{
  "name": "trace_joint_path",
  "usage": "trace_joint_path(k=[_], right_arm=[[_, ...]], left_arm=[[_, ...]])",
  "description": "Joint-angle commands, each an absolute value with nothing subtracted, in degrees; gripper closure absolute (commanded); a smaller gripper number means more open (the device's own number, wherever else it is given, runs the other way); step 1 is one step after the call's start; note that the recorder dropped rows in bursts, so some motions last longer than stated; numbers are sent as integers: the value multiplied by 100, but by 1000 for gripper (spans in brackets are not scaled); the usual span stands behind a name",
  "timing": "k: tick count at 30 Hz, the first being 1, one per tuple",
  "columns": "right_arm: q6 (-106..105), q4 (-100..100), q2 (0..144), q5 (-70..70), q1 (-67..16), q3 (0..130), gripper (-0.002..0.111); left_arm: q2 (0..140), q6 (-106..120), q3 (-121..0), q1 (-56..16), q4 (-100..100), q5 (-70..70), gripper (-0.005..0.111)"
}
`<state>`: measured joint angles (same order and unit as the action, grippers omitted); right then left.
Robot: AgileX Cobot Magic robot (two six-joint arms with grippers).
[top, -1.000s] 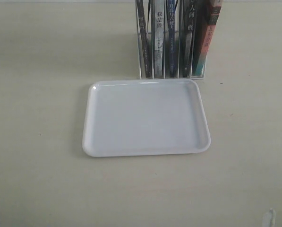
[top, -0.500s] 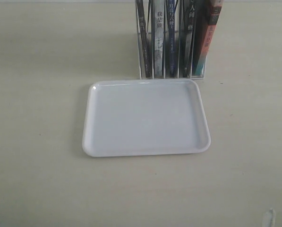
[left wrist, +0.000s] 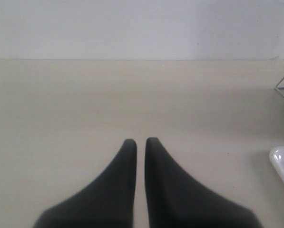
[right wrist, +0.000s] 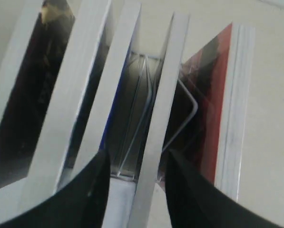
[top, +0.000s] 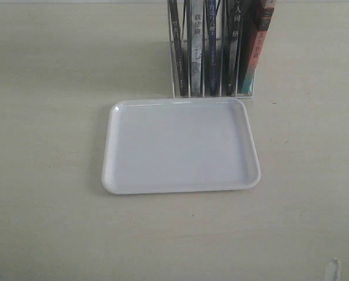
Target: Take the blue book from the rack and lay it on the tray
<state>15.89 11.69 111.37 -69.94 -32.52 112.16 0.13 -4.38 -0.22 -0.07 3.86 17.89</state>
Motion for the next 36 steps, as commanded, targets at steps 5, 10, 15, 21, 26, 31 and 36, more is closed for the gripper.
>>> trace_joint_path(k=[5, 10, 15, 21, 26, 31, 36], right_arm=[[1819, 1545, 11149, -6996, -3252, 10864, 71], [1975, 1457, 11158, -6996, -3252, 10864, 71], [2108, 1374, 11158, -6996, -3252, 10864, 71], [2192, 1366, 11349, -6996, -3252, 10864, 71], [2234, 1327, 11437, -6996, -3252, 10864, 71], [2234, 1185, 11470, -6996, -3252, 10864, 97], [2107, 1235, 11470, -6996, -3252, 10864, 108]], left_arm=[[0, -426, 0, -57, 398, 1754, 101], [0, -426, 0, -57, 398, 1754, 101], [0, -426, 0, -57, 398, 1754, 101], [0, -426, 0, -57, 398, 1754, 101], [0, -426, 0, -57, 398, 1754, 101], [0, -426, 0, -57, 398, 1754, 101], [0, -426, 0, -57, 398, 1754, 101]])
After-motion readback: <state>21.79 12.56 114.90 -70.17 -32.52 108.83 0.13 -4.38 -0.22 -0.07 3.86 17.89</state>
